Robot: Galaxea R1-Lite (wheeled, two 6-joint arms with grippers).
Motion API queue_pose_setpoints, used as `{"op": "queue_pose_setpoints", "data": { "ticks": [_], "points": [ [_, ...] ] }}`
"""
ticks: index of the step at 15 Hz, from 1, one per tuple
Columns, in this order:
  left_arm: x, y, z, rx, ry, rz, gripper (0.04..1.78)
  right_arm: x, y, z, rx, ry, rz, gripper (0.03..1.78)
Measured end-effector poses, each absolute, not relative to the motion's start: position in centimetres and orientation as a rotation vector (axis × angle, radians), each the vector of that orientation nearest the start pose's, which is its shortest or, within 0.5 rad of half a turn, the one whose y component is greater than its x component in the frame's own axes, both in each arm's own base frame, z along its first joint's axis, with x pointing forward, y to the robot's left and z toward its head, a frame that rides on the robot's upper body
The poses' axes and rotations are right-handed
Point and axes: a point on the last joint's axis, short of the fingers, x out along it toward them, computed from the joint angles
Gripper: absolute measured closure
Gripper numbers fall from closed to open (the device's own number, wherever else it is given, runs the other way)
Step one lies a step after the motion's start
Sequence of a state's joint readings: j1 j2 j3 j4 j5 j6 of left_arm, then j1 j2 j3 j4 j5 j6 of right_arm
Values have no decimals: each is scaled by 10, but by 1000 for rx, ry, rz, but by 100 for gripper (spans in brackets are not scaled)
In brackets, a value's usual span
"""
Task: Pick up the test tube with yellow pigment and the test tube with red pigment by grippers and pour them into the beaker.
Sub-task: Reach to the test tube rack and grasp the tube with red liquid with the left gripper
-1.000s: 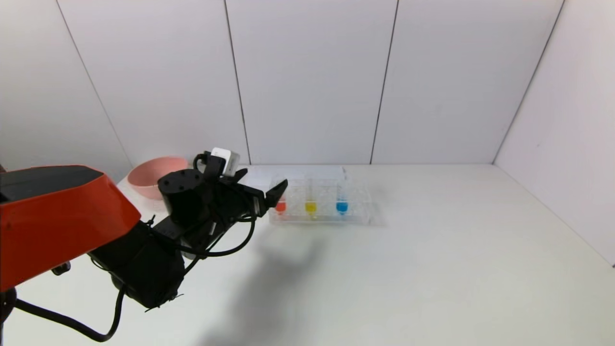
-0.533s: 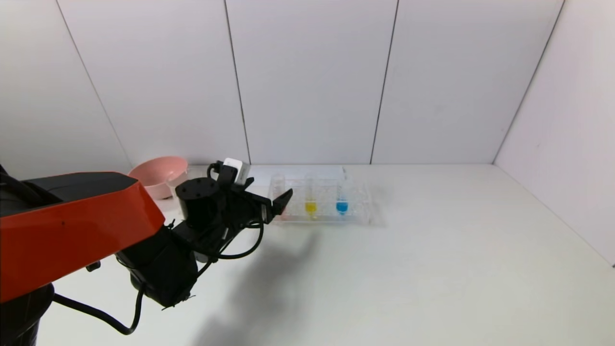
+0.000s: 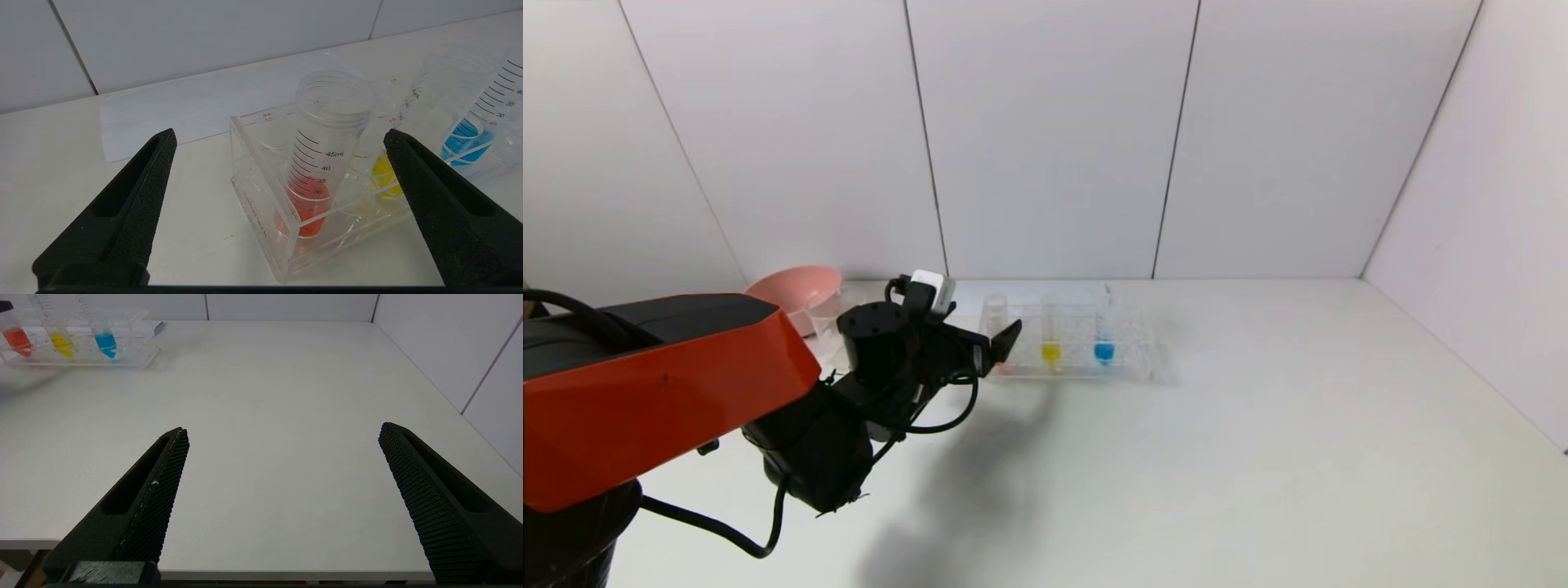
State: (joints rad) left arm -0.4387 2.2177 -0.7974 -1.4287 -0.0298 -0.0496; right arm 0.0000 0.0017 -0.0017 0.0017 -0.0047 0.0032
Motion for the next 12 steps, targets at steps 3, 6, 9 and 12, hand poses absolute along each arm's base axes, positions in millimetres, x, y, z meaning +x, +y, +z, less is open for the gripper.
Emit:
{"op": "queue_pose_setpoints", "data": {
  "ticks": [3,6,9,12],
  "points": [
    [352,-165,76,-49,0,-467,4,-23,0,76,3,2,-4,11],
    [356,-167,75,-45,3,-469,4,-23,0,76,3,2,-4,11],
    [358,-168,74,-43,11,-469,4,-23,0,76,3,1,-5,11],
    [359,-171,73,-42,26,-480,10,-23,0,76,3,2,-4,11]
  ]
}}
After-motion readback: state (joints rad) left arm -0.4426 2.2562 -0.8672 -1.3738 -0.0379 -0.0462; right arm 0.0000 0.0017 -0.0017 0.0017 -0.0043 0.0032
